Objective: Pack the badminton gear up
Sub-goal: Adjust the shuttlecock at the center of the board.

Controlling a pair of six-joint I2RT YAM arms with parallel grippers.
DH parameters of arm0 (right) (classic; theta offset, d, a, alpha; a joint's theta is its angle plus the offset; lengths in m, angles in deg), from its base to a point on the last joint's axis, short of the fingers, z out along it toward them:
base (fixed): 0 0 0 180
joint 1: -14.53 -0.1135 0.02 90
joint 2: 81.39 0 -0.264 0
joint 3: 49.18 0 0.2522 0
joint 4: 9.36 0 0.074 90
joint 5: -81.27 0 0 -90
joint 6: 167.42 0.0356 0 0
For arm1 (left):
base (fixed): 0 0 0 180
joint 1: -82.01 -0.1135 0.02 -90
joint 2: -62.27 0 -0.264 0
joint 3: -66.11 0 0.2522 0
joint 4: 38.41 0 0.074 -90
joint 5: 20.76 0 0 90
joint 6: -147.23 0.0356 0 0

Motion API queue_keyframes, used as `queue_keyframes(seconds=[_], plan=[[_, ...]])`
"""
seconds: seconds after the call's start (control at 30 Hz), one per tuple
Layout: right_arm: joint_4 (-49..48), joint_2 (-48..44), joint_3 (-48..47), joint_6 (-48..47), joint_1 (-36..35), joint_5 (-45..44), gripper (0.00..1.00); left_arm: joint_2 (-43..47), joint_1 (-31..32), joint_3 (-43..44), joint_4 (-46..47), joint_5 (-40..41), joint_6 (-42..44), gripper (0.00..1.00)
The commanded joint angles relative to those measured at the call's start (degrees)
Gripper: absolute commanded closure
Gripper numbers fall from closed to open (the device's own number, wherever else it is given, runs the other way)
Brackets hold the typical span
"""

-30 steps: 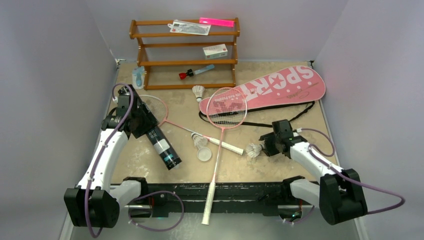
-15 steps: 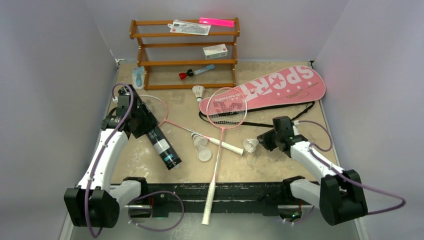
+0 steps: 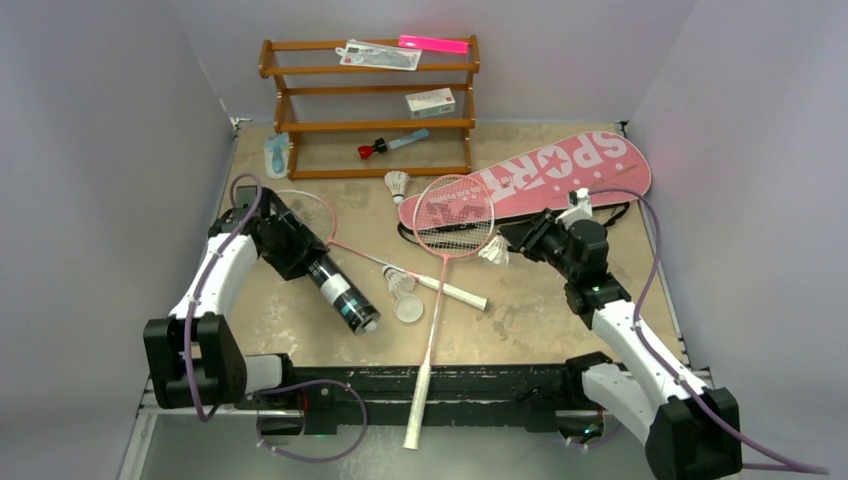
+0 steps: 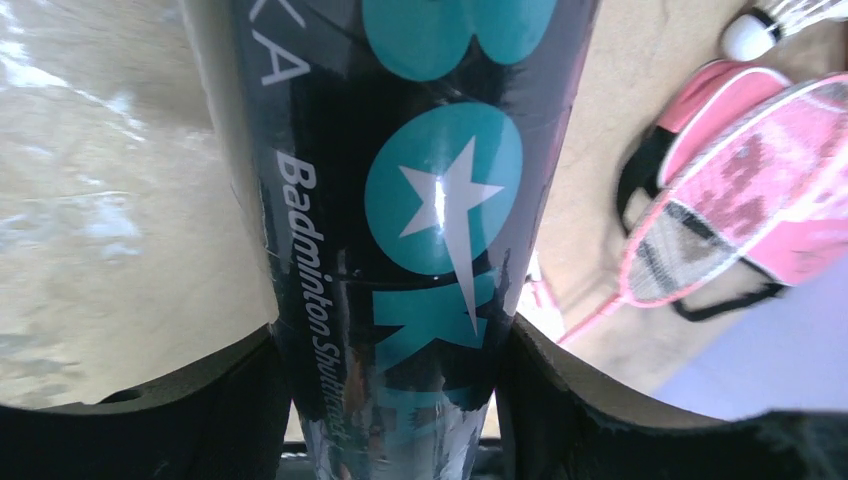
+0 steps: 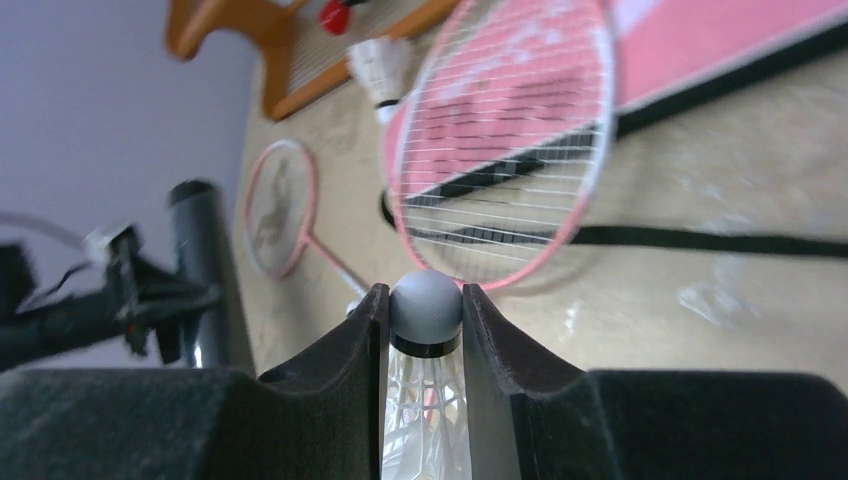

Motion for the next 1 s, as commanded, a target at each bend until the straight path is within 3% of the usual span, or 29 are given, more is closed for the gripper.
queue_keyframes(seconds=[0.0,0.17,0.27,0.4,0.6,0.67,0.87,0.97], plan=[[-15.3,1.2,-0.6,-7.5,-0.4,15.1,0.81,-3.3,-4.1,0.4,5.2,-16.5,-6.8,0.59],[-22.2,1.3,-0.1,-5.5,-5.4,17.7,0.8,-6.1,-5.5,-2.7,7.8,-24.2,-12.7,0.6],[-24.3,1.2,1.4,-5.0,-12.8,12.5,0.8,-6.1,-7.5,-4.6,2.4,-17.9,-15.6,0.59],[-23.7,2.7,3.6,-2.7,-20.4,3.0,0.77,-4.1,-11.1,-8.9,3.6,-14.4,-17.4,0.59],[-12.6,0.8,10.2,13.1,-21.8,-14.9,0.84,0.8,-11.5,-14.4,7.5,-9.6,-21.8,0.59],[-10.1,-1.5,13.8,20.1,-22.0,-19.3,0.83,2.3,-11.5,-14.7,7.7,-8.7,-22.0,0.57],[15.2,-1.9,11.5,34.9,-21.9,-28.0,0.76,7.8,-11.5,-11.5,2.3,-5.2,-20.4,0.56],[20.0,-1.3,11.6,39.8,-21.8,-30.3,0.72,11.3,-11.5,-11.0,-1.5,-4.3,-19.6,0.56]])
